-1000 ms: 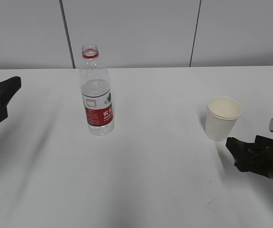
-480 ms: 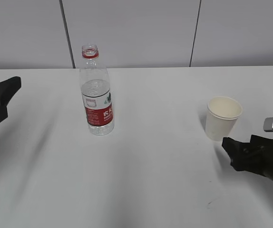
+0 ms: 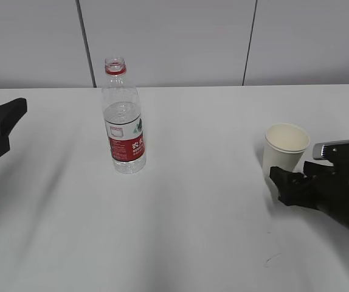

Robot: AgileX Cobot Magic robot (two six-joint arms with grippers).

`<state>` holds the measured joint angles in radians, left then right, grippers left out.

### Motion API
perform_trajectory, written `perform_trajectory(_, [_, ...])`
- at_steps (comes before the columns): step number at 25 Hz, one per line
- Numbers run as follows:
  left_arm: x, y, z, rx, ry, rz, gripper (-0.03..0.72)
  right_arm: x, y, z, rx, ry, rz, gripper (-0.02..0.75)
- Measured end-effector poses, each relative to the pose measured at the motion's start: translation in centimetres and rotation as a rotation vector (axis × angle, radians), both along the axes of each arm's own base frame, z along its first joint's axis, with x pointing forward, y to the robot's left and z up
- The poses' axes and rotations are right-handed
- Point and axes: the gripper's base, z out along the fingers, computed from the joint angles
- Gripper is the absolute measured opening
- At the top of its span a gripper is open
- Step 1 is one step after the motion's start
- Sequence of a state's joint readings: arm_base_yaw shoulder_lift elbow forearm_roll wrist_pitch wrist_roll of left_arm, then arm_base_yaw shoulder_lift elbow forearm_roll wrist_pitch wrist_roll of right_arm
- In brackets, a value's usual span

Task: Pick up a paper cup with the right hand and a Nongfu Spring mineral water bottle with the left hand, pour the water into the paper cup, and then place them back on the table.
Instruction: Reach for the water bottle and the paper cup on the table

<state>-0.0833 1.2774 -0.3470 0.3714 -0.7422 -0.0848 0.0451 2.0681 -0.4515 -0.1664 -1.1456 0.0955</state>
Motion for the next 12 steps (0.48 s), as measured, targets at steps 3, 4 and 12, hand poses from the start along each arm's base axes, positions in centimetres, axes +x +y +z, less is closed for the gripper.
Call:
perform_trajectory(3, [0.0, 0.0, 0.0, 0.000, 0.000, 0.000, 0.562, 1.2, 0.1, -0.3, 0.000, -0.016, 0.000, 0.593])
perform_trajectory(4, [0.0, 0.0, 0.0, 0.000, 0.000, 0.000, 0.562, 1.5, 0.1, -0.5, -0.001, -0.021, 0.001, 0.593])
perform_trajectory(12, [0.0, 0.0, 0.0, 0.000, 0.000, 0.000, 0.562, 4.0, 0.3, -1.1, 0.000, -0.064, 0.010, 0.593])
